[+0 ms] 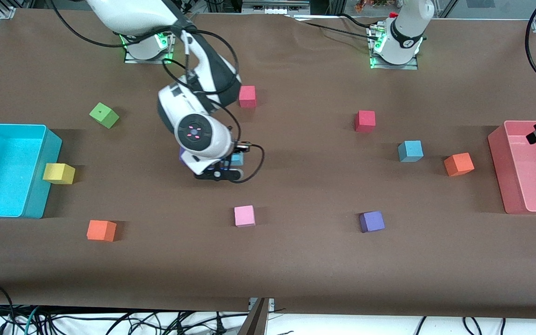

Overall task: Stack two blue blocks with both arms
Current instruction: 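Lift the light blue cube with the right gripper toward the table middle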

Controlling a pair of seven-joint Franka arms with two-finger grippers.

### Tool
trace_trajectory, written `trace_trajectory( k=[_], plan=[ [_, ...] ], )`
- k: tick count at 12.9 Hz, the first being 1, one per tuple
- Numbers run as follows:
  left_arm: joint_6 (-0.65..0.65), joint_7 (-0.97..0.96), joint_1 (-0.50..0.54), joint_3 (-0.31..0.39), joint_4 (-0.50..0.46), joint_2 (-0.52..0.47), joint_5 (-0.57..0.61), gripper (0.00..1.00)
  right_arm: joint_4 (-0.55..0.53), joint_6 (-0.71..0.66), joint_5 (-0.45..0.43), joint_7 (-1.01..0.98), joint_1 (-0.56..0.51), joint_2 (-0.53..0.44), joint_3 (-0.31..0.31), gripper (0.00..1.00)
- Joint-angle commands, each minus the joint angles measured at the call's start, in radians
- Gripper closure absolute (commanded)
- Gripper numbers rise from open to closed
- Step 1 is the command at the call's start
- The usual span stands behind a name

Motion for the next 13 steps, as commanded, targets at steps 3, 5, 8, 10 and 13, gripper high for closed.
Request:
trace_trajectory(
  k=[3,5,8,10,13],
  plan=[
    [-0.016,0.009,-0.009,-0.008,0.023,0.026,-0.019,0.0,0.142,0.044,0.017,0.122,0.117,0.157,-0.01,1.0],
    [-0.019,0.014,-0.021,-0.009,0.017,0.042,-0.017,0.0,0.142,0.096,0.017,0.136,0.15,0.186,-0.01,1.0],
    [-0.062,0.0,-0.05,-0.022,0.02,0.057,-0.008,0.0,0.14,0.144,0.015,0.137,0.192,0.221,-0.011,1.0],
    [-0.065,-0.003,-0.056,-0.046,0.02,0.062,0.007,0.0,0.139,0.145,0.01,0.137,0.194,0.229,-0.011,1.0],
    [-0.065,0.0,-0.058,-0.046,0.022,0.088,0.009,0.0,0.137,0.142,0.006,0.142,0.213,0.238,-0.013,1.0]
  ],
)
